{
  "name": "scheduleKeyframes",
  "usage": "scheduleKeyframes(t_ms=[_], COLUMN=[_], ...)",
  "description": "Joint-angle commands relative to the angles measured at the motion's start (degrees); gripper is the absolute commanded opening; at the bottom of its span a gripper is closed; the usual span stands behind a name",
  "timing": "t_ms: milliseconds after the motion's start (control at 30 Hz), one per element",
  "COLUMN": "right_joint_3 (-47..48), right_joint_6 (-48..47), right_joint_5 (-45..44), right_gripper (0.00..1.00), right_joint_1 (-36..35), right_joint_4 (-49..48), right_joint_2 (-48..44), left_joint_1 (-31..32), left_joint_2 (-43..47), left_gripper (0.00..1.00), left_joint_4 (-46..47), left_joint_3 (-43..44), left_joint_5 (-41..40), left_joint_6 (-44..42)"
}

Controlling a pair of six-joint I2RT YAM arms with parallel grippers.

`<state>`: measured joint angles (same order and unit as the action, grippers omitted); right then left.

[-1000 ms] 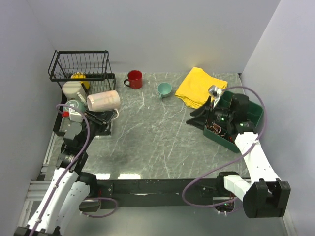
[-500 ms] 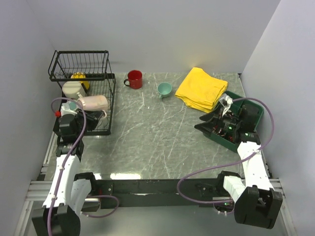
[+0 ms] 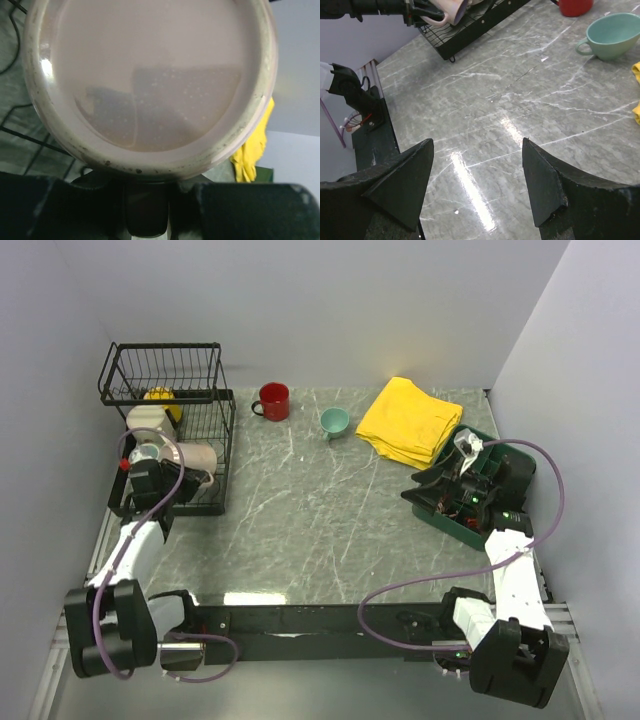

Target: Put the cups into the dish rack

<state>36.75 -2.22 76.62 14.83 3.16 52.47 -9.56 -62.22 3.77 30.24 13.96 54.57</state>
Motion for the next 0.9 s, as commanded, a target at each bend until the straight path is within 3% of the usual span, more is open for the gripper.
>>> scheduleKeyframes(t_ms=[0, 500, 867], right_joint_3=[1.0, 1.1, 1.2], right_joint_6=[0.9, 1.2, 1.2], right_joint_5=[2.0, 2.5, 2.7], right_gripper=[0.78, 0.78, 0.78], right_joint_1=[1.0, 1.8, 2.4], right_joint_4=[-2.5, -2.6, -2.5], right_joint_2=[-0.9, 0.3, 0.8], left_joint_1=[-0.4, 0.4, 5.3], left_joint_2=[-1.4, -11.5, -18.3], left_gripper=[0.01, 0.01, 0.01], left_joint_4=[12.4, 18.4, 17.7], left_joint_3=[6.1, 9.7, 14.1], left_joint_5=[-2.6, -8.0, -13.8], left_joint_6=[-4.7, -9.5, -14.2])
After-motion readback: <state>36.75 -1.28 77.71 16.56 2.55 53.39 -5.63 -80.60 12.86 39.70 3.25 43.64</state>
